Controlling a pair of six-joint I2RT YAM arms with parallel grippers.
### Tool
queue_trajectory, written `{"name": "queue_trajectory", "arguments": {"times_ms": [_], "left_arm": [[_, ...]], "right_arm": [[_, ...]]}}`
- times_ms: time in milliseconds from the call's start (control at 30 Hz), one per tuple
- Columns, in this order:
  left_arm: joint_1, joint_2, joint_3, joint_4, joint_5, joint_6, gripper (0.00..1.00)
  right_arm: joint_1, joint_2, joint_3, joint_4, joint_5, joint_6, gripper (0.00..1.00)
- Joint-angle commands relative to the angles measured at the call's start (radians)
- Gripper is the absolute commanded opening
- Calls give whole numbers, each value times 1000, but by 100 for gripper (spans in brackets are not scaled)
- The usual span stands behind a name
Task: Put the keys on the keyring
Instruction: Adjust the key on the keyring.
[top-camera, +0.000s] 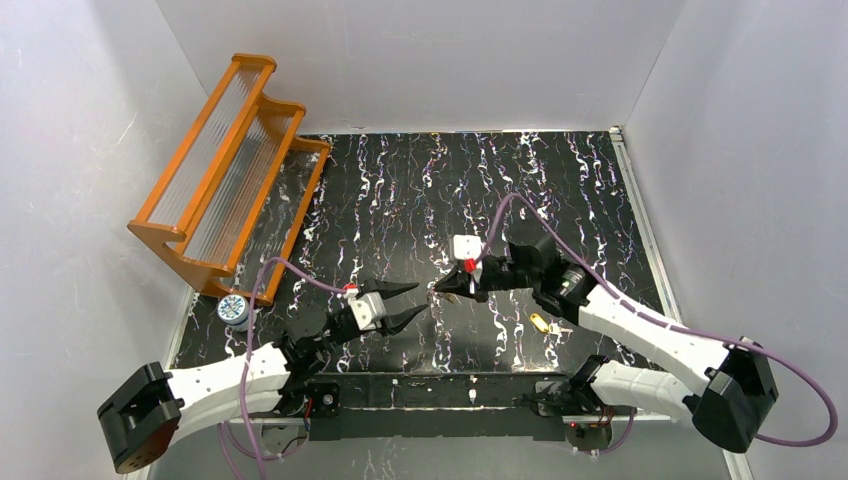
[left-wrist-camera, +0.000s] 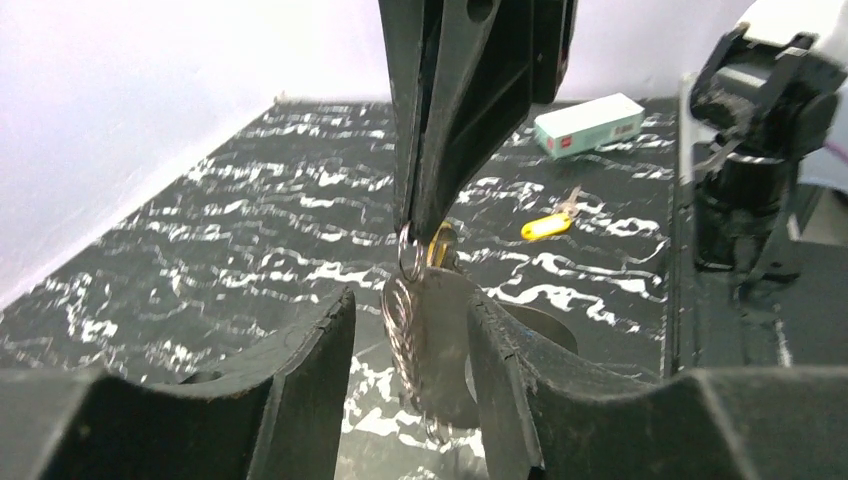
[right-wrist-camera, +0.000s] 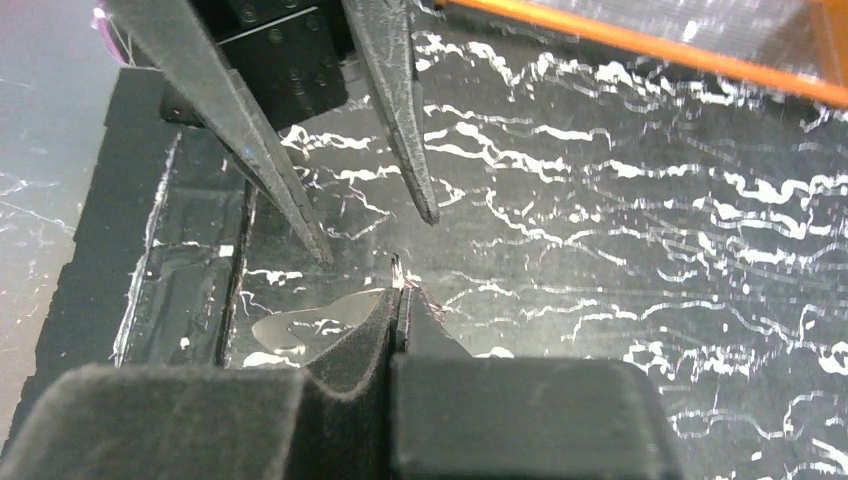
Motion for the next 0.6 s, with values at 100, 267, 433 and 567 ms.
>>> {"name": "queue_trajectory", "arguments": {"times_ms": [100, 267, 433, 567], "left_arm": [[-4, -25, 117, -321, -103, 76, 44], [-4, 6, 168, -400, -79, 100, 35], [-4, 59, 200, -407, 5, 112, 31], [-4, 112, 212, -381, 68, 117, 29]], "right_arm": [[-3, 123, 194, -345, 105, -57, 1], [14, 205, 292, -484, 167, -93, 1], [45, 234, 309, -505, 221, -115, 1], [56, 235, 297, -483, 189, -123, 1]]}}
